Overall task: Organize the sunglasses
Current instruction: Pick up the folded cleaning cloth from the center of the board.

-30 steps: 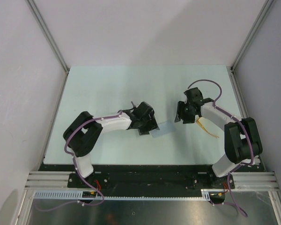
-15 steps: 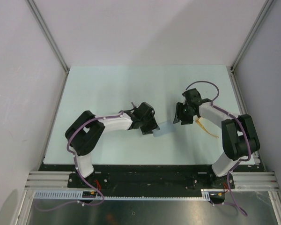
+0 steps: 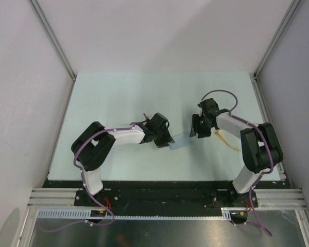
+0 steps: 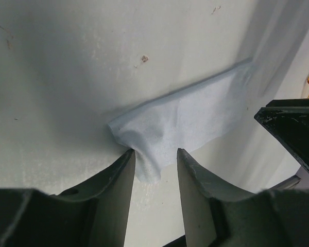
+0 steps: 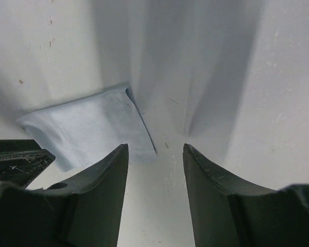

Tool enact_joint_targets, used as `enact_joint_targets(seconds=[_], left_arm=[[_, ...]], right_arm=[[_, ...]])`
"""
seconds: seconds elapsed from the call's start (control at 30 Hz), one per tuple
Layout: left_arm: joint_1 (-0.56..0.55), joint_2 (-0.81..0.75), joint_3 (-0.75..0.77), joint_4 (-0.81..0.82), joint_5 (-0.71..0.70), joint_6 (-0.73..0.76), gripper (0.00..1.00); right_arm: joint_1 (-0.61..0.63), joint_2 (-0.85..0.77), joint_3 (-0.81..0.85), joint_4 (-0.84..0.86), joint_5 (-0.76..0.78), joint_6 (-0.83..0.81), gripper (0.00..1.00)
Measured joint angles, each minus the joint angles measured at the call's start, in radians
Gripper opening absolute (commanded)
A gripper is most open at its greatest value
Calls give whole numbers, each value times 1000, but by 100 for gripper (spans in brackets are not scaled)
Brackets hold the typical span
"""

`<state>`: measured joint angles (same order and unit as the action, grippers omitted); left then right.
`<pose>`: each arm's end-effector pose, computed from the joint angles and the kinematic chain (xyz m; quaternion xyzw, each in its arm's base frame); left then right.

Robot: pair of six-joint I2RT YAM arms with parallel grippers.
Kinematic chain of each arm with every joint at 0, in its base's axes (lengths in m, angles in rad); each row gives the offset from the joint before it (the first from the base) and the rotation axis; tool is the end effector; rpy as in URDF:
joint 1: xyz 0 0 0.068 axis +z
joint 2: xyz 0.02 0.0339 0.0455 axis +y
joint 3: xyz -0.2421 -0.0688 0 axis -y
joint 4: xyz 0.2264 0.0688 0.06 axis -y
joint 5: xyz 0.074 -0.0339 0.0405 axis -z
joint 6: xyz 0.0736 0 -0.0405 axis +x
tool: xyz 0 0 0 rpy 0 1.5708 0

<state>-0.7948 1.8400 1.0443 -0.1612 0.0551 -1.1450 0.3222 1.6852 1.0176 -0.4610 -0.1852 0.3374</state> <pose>0.2567 -0.2674 0.1066 -0.1578 0.9398 -0.2640 0.1491 0.3042 0.1158 0.1287 -0.0129 0.9716 0.1561 0.1774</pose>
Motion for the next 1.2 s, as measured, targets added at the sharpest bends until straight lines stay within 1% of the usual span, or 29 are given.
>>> enact_joint_targets(seconds=[0.33,0.43,0.6,0.83,0.87,1.0,1.13,1.2], left_arm=[[5,-8,-25,23,1,-14,40],[7,-10,-31,29,1,-19,40],[8,-10,-35,33,3,-26,40],[10,-10,-38,37,7,-34,43],[10,-11,-40,40,8,-34,45],[12,-22,-52,47,8,-42,48],[12,-31,-60,41,8,-42,49],[12,-32,-61,39,8,-42,50]], right_arm=[[49,19,0,20,0,-29,46],[60,34,0,26,1,-35,41],[68,44,0,39,-4,-40,38],[80,51,2,53,-3,-40,37],[81,51,3,53,-2,-40,36],[87,54,7,53,9,-40,37],[92,54,11,52,28,-39,47],[100,52,13,52,45,-40,49]])
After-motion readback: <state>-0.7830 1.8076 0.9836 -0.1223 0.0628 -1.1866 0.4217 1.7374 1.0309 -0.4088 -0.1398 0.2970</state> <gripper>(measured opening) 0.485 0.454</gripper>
